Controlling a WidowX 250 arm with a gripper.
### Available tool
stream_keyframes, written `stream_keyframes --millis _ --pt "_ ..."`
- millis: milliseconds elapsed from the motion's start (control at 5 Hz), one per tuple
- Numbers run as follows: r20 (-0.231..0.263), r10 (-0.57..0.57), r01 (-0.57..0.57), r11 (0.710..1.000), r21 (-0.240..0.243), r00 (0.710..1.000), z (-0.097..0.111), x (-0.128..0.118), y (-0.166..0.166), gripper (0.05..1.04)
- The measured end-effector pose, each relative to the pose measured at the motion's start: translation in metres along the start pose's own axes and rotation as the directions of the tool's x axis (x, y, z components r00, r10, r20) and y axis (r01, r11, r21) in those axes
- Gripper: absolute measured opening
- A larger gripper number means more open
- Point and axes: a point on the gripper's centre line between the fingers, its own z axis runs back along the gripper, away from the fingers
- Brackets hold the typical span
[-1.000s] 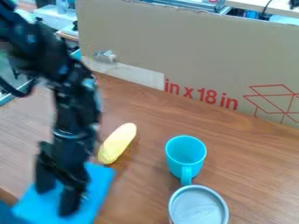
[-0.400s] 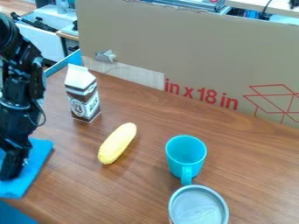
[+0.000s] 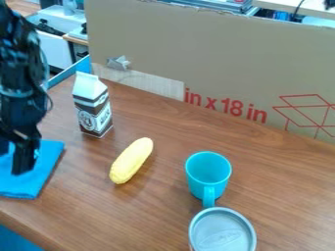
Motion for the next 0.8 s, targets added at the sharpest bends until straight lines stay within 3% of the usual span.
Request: stream_keyframes --millis 200,600,800 --pt "0.086 -0.011 0.011 1.0 0.007 0.996 0.033 -0.012 -0.017 1.001" --pt "0.051 -0.066 0.067 0.997 -0.037 0.997 0.058 -0.05 -0.055 1.001" --pt "0.116 -0.046 0.06 0.991 -0.123 0.992 0.062 -0.055 -0.076 1.001"
